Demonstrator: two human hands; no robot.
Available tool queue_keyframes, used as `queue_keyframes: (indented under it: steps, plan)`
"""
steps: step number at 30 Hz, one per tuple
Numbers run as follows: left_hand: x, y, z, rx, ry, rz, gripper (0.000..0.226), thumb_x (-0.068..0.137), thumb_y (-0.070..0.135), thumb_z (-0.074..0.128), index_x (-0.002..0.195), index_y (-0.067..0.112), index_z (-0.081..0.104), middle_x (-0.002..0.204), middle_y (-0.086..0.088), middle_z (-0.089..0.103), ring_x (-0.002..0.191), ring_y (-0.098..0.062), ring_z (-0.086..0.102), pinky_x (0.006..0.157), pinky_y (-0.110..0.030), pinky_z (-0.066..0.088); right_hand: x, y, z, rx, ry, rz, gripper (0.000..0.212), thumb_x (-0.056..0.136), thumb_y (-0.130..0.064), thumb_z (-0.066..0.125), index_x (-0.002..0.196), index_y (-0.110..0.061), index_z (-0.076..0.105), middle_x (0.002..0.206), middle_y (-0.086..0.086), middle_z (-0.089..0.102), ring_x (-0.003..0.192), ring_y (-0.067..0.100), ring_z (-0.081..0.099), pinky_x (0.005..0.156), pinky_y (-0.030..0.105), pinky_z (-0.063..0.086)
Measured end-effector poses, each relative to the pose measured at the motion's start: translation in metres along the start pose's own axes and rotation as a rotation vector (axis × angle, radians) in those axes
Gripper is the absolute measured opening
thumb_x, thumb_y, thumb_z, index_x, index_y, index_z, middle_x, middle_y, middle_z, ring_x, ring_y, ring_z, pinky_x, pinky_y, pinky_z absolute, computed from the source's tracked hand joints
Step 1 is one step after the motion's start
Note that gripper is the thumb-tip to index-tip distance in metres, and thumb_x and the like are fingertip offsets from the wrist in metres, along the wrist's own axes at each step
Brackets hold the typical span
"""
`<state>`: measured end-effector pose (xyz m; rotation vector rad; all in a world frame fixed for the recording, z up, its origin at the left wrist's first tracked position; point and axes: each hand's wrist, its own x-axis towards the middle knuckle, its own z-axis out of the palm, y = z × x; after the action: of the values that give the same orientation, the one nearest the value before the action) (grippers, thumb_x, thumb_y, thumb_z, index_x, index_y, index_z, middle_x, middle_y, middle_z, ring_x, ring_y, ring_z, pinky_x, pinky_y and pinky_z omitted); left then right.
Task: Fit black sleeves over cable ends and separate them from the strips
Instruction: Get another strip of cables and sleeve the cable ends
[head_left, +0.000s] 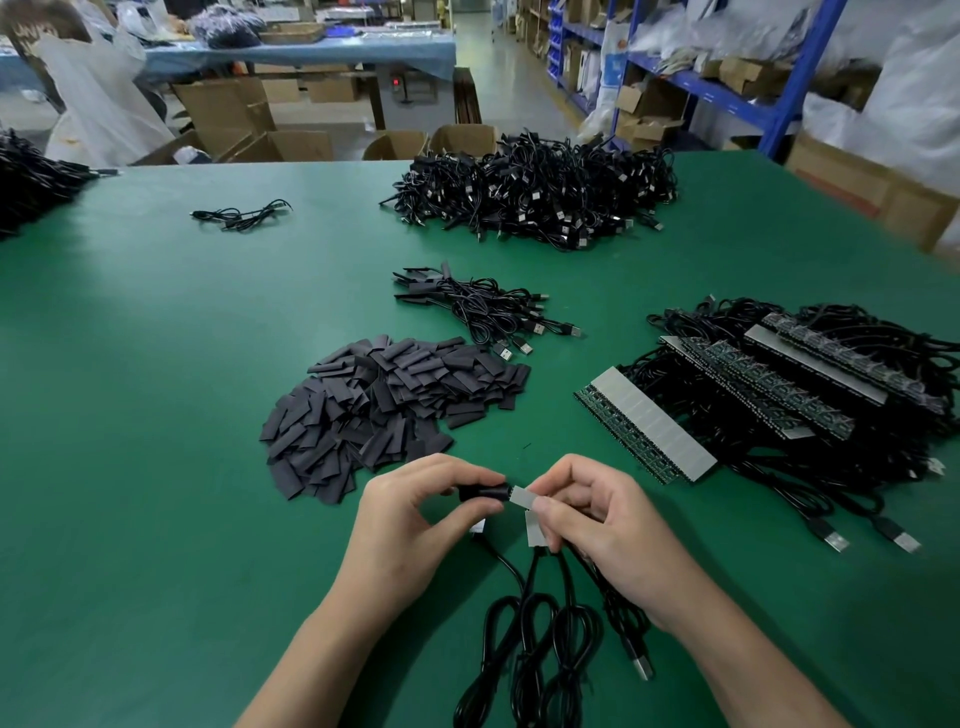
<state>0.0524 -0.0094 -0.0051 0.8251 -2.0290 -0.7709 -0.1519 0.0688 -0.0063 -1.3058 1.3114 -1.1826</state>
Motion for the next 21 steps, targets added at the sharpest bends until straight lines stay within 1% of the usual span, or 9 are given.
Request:
queue_keyframes:
  steps: [3, 6, 9, 13, 18, 21]
  plan:
    - [-0.0005, -0.0006, -0.0007, 0.016, -0.001, 0.007, 0.015, 0.082, 0.025, 0.083, 0.097, 0.027, 0.081, 0.096, 0.022, 0.074, 0.091, -0.006, 0.072, 0.080, -0.019, 0.052, -0.0005, 0.0007, -0.0001, -0.007, -0.001, 0.017, 0.003, 0.094, -0.026, 0.066, 0.091, -0.028, 0.068, 0.067, -0.001, 0.069, 0.067, 0.008, 0.062, 0.075, 0.017, 0.049]
    - [-0.0010, -0.0005, -0.0008, 0.024, -0.012, -0.001, 0.015, 0.082, 0.023, 0.083, 0.097, 0.026, 0.081, 0.096, 0.020, 0.074, 0.092, -0.006, 0.072, 0.082, -0.023, 0.055, -0.0007, 0.0002, -0.0001, -0.016, -0.002, 0.039, 0.005, 0.097, -0.018, 0.066, 0.094, -0.021, 0.068, 0.067, -0.001, 0.070, 0.068, 0.008, 0.063, 0.076, 0.018, 0.051]
    - [-0.0003, -0.0004, -0.0020, 0.045, -0.054, 0.024, 0.016, 0.082, 0.020, 0.084, 0.097, 0.021, 0.082, 0.097, 0.016, 0.075, 0.093, -0.006, 0.072, 0.084, -0.026, 0.058, -0.0011, -0.0009, -0.0006, -0.029, -0.006, 0.065, 0.004, 0.097, -0.016, 0.067, 0.095, -0.018, 0.069, 0.067, 0.000, 0.070, 0.069, 0.009, 0.064, 0.078, 0.019, 0.052]
    - [0.0006, -0.0008, -0.0054, 0.050, -0.106, 0.030, 0.015, 0.083, 0.022, 0.083, 0.098, 0.021, 0.082, 0.098, 0.015, 0.074, 0.093, -0.005, 0.072, 0.085, -0.024, 0.057, -0.0009, -0.0024, -0.0008, -0.032, -0.004, 0.093, 0.004, 0.098, -0.012, 0.066, 0.096, -0.015, 0.068, 0.068, 0.001, 0.071, 0.071, 0.010, 0.065, 0.080, 0.022, 0.054]
    - [0.0013, -0.0049, -0.0067, 0.027, -0.151, -0.001, 0.017, 0.082, 0.026, 0.083, 0.099, 0.023, 0.082, 0.098, 0.017, 0.075, 0.093, -0.004, 0.072, 0.084, -0.023, 0.056, -0.0013, -0.0037, -0.0014, -0.011, -0.002, 0.112, 0.004, 0.097, -0.008, 0.066, 0.096, -0.010, 0.069, 0.066, 0.000, 0.070, 0.066, 0.006, 0.062, 0.070, 0.012, 0.047]
    - [0.0007, -0.0067, -0.0065, 0.028, -0.172, -0.021, 0.017, 0.082, 0.031, 0.082, 0.099, 0.027, 0.082, 0.098, 0.021, 0.074, 0.093, -0.003, 0.071, 0.081, -0.024, 0.055, -0.0008, -0.0055, -0.0023, -0.005, -0.011, 0.130, 0.005, 0.097, -0.008, 0.065, 0.096, -0.008, 0.070, 0.065, 0.001, 0.070, 0.058, 0.000, 0.058, 0.062, 0.008, 0.043]
